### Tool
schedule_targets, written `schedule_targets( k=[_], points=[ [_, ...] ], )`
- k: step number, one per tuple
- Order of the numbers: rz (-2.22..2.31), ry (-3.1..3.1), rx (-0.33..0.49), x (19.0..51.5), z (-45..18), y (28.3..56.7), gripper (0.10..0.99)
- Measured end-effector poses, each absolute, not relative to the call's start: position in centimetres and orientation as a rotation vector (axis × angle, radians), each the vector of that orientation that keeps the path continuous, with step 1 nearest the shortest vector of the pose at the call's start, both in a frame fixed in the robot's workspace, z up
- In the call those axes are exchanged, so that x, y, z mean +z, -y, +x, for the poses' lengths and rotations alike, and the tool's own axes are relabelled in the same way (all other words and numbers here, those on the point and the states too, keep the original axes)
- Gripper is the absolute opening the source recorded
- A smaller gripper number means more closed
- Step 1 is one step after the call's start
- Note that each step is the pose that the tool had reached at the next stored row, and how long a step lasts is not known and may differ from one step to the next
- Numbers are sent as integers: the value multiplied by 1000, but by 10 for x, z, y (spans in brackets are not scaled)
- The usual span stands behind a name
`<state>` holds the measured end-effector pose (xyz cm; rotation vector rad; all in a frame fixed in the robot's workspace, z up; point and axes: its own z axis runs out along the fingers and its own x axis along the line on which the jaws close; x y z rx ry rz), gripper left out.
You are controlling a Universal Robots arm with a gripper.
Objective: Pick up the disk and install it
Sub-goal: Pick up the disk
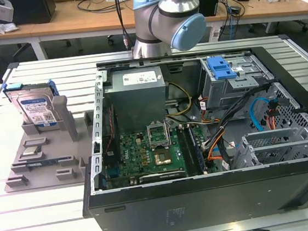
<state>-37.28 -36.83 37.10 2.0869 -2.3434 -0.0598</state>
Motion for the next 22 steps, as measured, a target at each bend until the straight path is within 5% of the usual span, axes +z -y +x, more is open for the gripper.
schedule_targets(
  k=[3, 22],
  points=[
    [2087, 2343, -60, 371, -373, 368, 482],
    [2093, 2336, -61, 338, -357, 317, 482]
  ],
)
